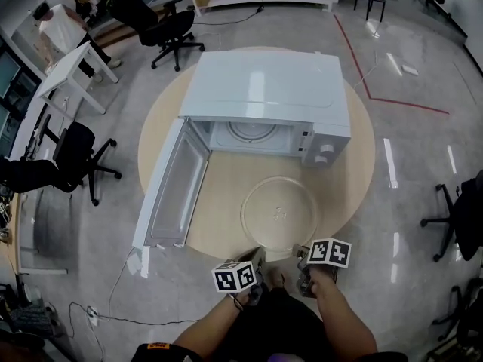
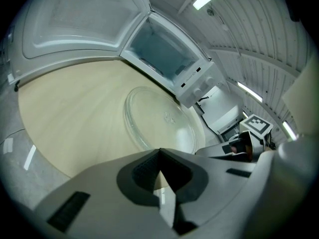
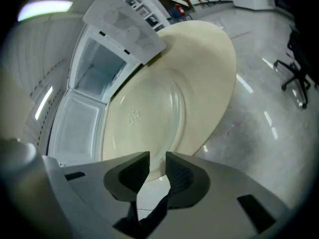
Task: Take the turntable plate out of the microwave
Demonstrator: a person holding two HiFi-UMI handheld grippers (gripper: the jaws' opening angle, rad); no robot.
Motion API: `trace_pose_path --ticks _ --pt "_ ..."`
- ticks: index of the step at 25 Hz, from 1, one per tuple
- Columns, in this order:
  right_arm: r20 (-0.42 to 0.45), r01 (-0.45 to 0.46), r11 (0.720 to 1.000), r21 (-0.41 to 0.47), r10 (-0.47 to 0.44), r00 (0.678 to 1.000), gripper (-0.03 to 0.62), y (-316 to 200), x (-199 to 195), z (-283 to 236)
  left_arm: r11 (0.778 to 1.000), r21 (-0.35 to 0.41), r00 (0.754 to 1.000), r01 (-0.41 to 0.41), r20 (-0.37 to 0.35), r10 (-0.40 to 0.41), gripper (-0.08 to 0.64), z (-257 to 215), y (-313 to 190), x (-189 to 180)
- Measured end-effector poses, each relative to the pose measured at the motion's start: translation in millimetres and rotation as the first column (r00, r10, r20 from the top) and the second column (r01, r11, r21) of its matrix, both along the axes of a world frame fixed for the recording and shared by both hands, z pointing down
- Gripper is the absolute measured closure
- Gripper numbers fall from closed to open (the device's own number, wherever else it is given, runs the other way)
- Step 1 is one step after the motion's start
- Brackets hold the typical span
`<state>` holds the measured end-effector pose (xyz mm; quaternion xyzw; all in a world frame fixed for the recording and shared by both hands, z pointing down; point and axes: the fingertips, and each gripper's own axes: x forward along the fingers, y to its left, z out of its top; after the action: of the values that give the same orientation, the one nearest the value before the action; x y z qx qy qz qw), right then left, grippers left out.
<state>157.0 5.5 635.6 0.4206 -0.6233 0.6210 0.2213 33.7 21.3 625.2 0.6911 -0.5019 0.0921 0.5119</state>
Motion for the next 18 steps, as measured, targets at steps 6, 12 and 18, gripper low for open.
trace_pose_path --ticks 6,12,18 --pt "0.029 -0.077 0.996 -0.033 0.078 0.997 0.488 12 3 5 1.000 0.003 1.000 0.018 0.009 -0.018 0.514 -2 -11 -9" --pt "-0.039 0.034 0.988 0.148 -0.029 0.999 0.489 8 3 -16 1.000 0.019 1.000 0.001 -0.005 -0.001 0.514 -13 -7 -3" --pt "-0.136 0.239 0.871 0.429 -0.199 0.970 0.549 6 -18 -61 0.983 0.169 0.996 -0.065 0.077 0.052 0.514 -66 -2 -2"
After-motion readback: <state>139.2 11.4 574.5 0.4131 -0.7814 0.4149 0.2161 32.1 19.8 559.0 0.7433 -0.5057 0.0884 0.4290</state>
